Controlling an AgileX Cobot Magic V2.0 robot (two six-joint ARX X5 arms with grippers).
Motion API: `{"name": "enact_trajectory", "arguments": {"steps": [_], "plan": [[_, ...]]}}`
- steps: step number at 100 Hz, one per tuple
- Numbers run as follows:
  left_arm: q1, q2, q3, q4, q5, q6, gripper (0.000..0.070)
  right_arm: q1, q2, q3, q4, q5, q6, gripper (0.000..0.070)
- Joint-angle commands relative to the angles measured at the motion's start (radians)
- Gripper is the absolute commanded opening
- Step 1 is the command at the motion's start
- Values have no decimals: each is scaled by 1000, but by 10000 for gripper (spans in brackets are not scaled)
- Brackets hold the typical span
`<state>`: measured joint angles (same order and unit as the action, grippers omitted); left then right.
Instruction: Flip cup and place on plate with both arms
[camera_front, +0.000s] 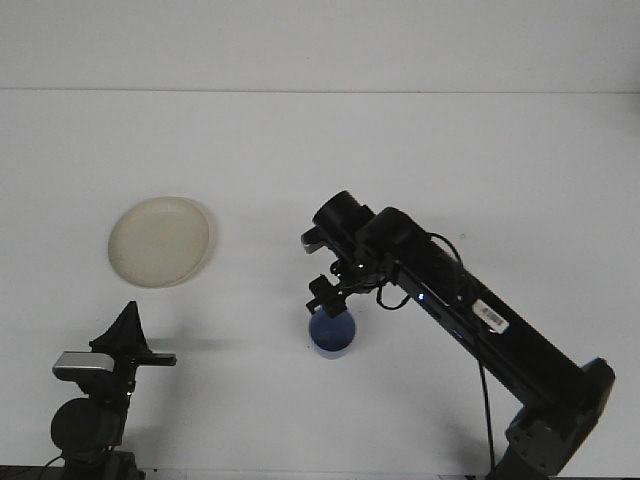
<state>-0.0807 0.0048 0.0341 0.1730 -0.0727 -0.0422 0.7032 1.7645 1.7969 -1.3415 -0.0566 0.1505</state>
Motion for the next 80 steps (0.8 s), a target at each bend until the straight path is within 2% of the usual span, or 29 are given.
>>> {"name": "enact_trajectory", "arguments": {"steps": [1,21,51,65,80], "plan": [[1,-2,-20,12,1,7,11,-34,-26,27,-29,3,-51,421],[1,-2,-20,11,1,7,11,-196,-121,23,-30,1,-119,421],[1,-2,-20,11,1,7,11,-471,-270,-15,-30,0,-178,415],[1,-2,-20,11,1,7,11,-559,-361,-104,-12,1,-181,415],[1,-2,-20,11,1,7,11,-600,-503,-275,113,1,-174,415]]}}
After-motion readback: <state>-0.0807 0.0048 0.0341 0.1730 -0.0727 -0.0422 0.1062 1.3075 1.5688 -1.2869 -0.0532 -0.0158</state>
